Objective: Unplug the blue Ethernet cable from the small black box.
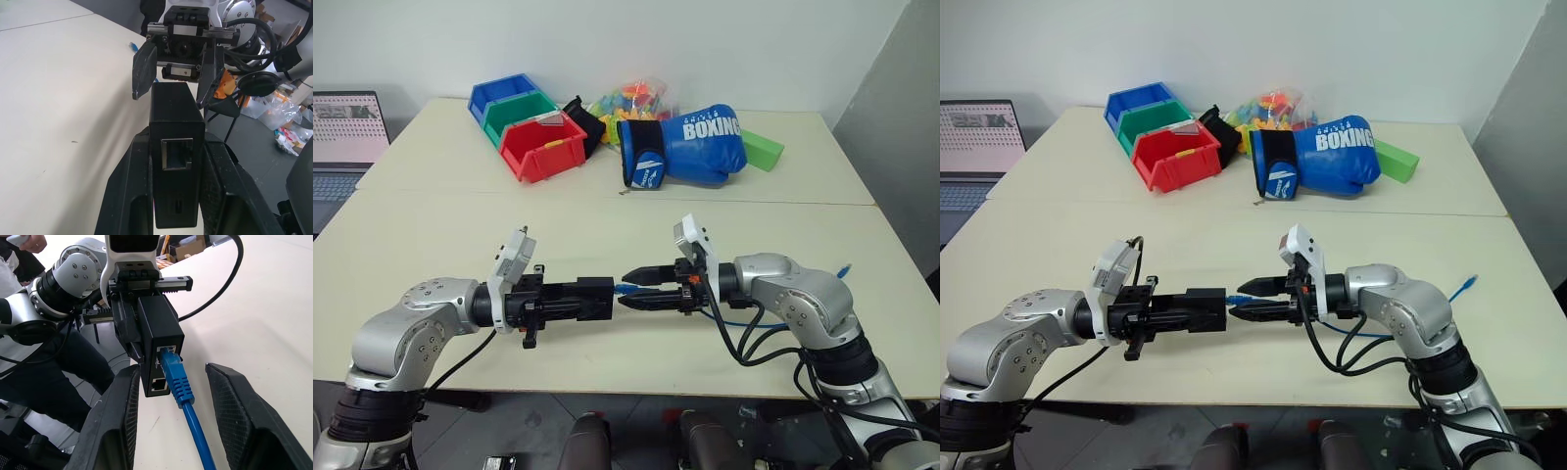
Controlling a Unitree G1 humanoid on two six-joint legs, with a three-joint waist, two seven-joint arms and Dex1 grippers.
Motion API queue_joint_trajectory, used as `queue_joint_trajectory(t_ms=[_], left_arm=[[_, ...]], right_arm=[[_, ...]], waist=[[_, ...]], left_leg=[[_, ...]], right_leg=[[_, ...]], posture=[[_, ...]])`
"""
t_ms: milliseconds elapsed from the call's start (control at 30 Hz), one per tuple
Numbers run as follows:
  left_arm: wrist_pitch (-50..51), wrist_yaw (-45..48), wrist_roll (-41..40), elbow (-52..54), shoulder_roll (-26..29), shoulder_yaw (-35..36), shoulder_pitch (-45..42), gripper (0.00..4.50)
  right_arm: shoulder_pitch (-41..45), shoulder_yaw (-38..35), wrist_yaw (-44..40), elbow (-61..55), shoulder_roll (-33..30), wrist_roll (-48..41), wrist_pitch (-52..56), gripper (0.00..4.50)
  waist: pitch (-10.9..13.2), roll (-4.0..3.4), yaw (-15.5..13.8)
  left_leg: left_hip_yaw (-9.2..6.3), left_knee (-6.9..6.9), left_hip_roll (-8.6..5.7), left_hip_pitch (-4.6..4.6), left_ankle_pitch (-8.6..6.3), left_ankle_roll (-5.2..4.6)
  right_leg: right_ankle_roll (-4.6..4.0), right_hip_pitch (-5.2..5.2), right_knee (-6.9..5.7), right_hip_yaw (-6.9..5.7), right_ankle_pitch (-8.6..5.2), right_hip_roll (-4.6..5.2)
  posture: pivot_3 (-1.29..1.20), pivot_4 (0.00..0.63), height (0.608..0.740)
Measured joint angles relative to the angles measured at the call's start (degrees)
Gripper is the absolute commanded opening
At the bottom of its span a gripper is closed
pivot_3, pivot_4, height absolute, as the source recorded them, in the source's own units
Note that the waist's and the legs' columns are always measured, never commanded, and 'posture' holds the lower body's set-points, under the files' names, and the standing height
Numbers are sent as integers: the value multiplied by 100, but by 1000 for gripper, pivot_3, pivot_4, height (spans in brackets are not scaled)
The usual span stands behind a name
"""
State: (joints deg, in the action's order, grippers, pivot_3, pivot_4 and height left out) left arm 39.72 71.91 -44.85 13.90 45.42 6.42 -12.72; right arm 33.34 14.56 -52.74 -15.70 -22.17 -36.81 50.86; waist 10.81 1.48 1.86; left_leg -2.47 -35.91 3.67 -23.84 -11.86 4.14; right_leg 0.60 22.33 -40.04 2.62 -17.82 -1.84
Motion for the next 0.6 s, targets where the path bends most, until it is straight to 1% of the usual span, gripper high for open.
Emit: queue_joint_trajectory(t_ms=[200, 267, 300, 400, 467, 567, 600], left_arm=[[1, -9, 1, 14, 0, -3, 0, 792], [1, -16, 0, 21, 0, -3, 0, 792], [1, -19, 0, 24, 0, -3, 0, 792], [2, -29, 0, 56, 0, -25, 1, 792], [2, -51, 1, 120, 0, -52, 2, 792], [0, -47, 25, 121, 28, -55, 8, 792], [-4, -34, 31, 125, 39, -57, 10, 792]], right_arm=[[2, 11, -19, 33, 7, -5, 5, 2218], [2, 13, -21, 33, 7, -5, 8, 1858], [2, 14, -21, 33, 7, -19, 19, 1753], [3, 16, -23, 33, 7, -40, 83, 951], [3, 17, -40, 32, 8, -69, 125, 518], [4, 16, -91, 30, 3, -148, 212, 70], [4, 16, -98, 30, 2, -161, 230, 55]], waist=[[0, 0, 0], [0, 0, 0], [0, 0, 0], [0, 0, 0], [0, 0, 0], [0, -1, 0], [0, -1, 0]], left_leg=[[0, 0, 0, 0, 0, 0], [0, 0, 0, 0, 0, 0], [0, 0, 0, 0, 0, 0], [0, 0, 0, 0, 0, 0], [0, 0, 0, 0, 0, 0], [0, 1, 1, 0, 0, 0], [0, 1, 1, 0, 0, 0]], right_leg=[[0, 0, 0, 0, 0, 0], [0, 0, 0, 0, 0, 0], [0, 0, 0, 0, 0, 0], [0, 0, 0, 0, 0, 0], [0, 0, 1, 0, 0, 0], [0, 0, 1, 0, 0, -1], [0, 0, 1, 0, 0, -1]], posture=[[0, 150, 740], [0, 150, 740], [0, 150, 740], [0, 150, 740], [0, 150, 740], [0, 150, 740], [0, 150, 740]])
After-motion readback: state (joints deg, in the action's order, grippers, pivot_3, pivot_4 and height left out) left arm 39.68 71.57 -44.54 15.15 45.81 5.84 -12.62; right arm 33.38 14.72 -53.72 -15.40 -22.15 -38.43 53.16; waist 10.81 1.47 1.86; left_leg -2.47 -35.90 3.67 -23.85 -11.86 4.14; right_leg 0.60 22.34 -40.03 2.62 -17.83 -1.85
